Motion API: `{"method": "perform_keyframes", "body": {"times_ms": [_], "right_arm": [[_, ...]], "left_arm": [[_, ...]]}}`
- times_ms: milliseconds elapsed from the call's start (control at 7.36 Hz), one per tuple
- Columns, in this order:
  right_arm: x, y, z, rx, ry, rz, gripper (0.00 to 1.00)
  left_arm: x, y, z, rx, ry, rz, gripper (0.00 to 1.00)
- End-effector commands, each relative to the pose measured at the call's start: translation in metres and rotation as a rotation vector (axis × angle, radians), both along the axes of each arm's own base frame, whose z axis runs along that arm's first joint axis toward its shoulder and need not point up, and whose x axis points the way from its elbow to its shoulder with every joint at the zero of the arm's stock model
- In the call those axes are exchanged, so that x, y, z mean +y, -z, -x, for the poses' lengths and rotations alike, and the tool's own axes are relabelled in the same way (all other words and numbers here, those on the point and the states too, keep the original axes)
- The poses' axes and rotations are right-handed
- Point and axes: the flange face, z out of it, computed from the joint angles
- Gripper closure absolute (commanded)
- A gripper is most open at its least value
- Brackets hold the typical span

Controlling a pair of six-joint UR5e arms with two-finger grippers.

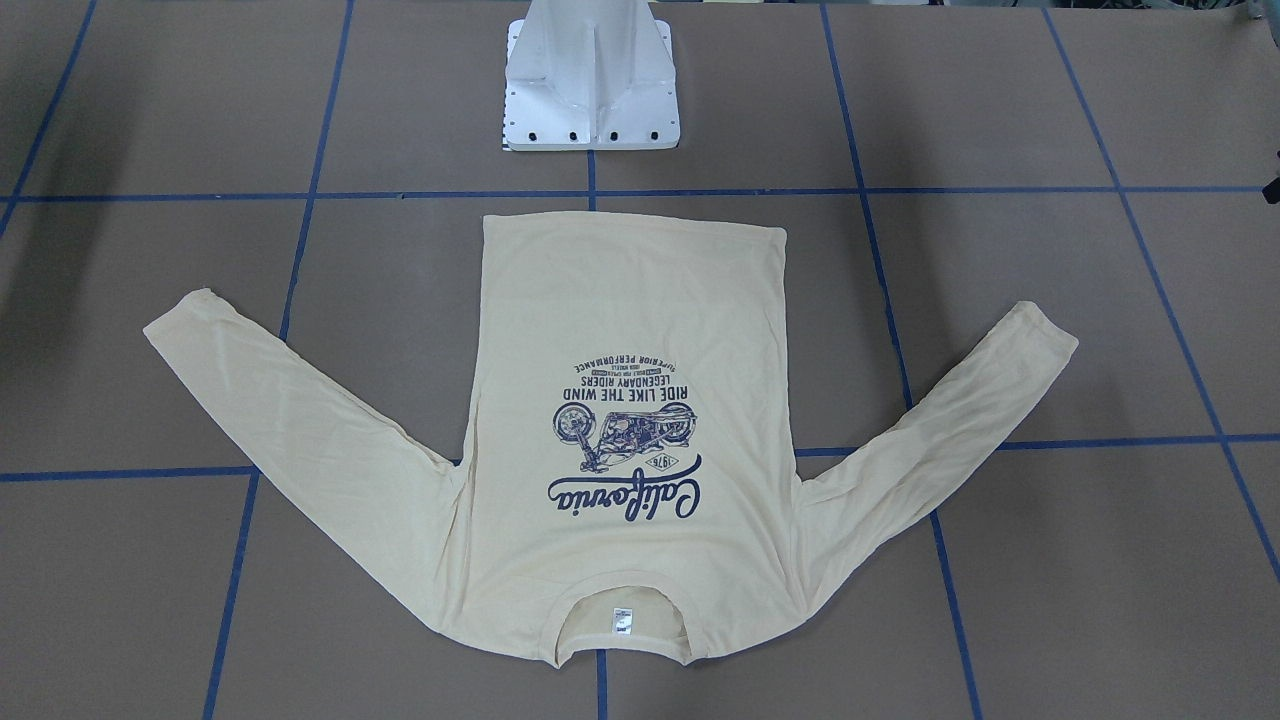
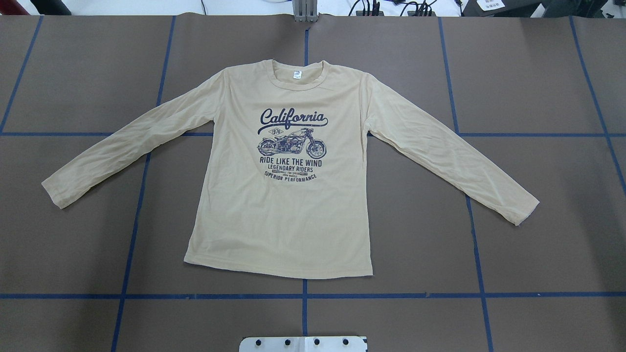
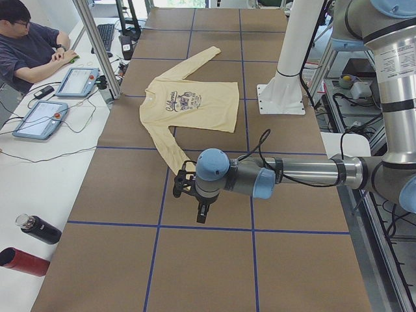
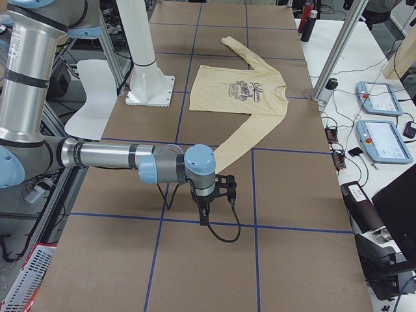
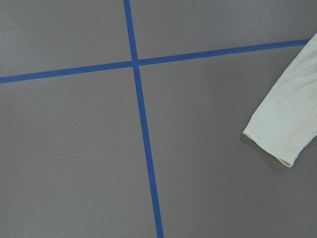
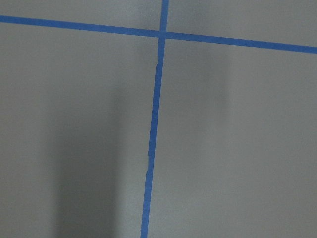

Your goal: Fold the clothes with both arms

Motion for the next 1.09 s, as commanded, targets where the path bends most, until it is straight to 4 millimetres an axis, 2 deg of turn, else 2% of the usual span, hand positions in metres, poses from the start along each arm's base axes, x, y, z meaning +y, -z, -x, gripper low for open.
{"method": "perform_keyframes", "body": {"times_ms": [0,272,679,815,951], "right_arm": [[0.000,0.000,0.000,0.000,0.001,-0.001,0.00],[-0.001,0.000,0.000,0.003,-0.003,0.000,0.00],[-0.012,0.009,0.000,0.005,-0.006,-0.018,0.00],[-0.015,0.015,0.001,-0.005,-0.008,-0.031,0.00],[-0.022,0.023,0.001,-0.007,-0.006,-0.052,0.00]], "left_arm": [[-0.006,0.006,0.000,-0.001,0.002,-0.012,0.00],[-0.006,0.017,0.000,0.010,0.000,-0.038,0.00],[-0.009,0.055,0.000,0.005,0.002,-0.143,0.00],[-0.014,0.062,-0.001,0.017,0.009,-0.161,0.00],[-0.029,0.077,0.000,0.010,0.029,-0.181,0.00]]}}
